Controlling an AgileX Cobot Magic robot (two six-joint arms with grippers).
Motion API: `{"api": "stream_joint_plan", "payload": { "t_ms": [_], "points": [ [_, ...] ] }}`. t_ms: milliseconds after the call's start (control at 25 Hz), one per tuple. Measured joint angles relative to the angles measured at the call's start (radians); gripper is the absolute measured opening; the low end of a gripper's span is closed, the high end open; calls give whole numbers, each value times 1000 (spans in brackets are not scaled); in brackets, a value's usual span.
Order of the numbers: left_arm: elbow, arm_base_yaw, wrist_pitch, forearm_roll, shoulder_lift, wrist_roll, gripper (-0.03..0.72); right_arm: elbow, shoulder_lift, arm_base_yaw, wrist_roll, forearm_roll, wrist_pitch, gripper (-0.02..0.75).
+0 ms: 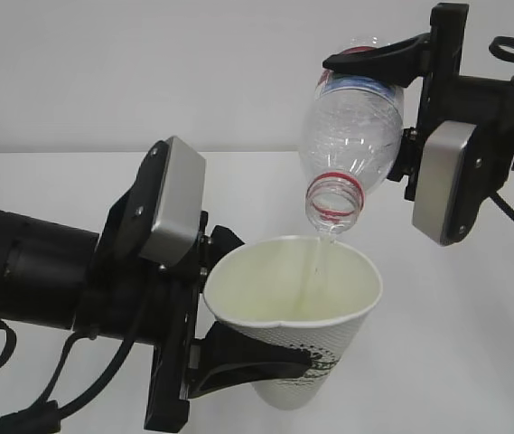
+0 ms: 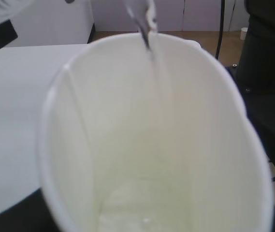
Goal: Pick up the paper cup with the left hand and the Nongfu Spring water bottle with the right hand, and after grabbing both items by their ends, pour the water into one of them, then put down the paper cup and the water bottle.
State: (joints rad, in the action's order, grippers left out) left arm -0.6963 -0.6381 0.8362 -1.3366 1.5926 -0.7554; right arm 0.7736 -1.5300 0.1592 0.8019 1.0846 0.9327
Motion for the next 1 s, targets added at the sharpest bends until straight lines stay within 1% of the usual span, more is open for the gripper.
{"api": "stream_joint_plan", "payload": {
  "t_ms": [1000],
  "points": [
    [0, 0, 35, 0, 0, 0, 459, 0, 2, 0, 2, 2, 2, 484]
  ]
}}
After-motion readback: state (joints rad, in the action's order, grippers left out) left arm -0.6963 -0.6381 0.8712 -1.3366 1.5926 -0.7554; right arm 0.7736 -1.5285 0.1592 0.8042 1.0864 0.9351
